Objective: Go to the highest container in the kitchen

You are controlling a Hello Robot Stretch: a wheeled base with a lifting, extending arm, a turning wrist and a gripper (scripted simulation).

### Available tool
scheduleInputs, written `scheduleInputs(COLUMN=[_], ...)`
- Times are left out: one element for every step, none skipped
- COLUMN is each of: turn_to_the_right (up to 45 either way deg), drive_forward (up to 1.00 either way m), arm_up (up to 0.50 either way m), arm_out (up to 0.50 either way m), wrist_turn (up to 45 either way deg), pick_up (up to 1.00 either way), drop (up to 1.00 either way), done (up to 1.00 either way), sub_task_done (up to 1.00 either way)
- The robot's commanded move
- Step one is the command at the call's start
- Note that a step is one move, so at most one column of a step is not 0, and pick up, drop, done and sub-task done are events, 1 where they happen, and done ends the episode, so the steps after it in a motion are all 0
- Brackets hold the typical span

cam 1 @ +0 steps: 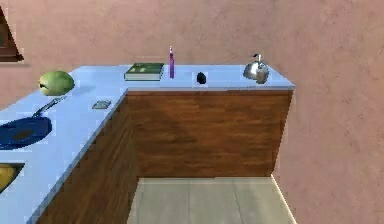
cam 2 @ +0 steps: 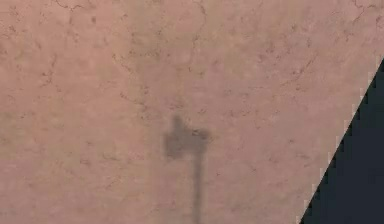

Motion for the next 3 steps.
scheduleInputs(turn_to_the_right=[0.0, -9.0, 0.0], drive_forward=[0.90, 0.00, 0.00], arm_up=[0.00, 0.00, 0.00], arm_out=[0.00, 0.00, 0.00], wrist_turn=[0.0, 0.0, 0.0], pick_up=[0.00, 0.00, 0.00], drop=[0.00, 0.00, 0.00], done=[0.00, 0.00, 1.00], sub_task_done=[0.00, 0.00, 0.00])
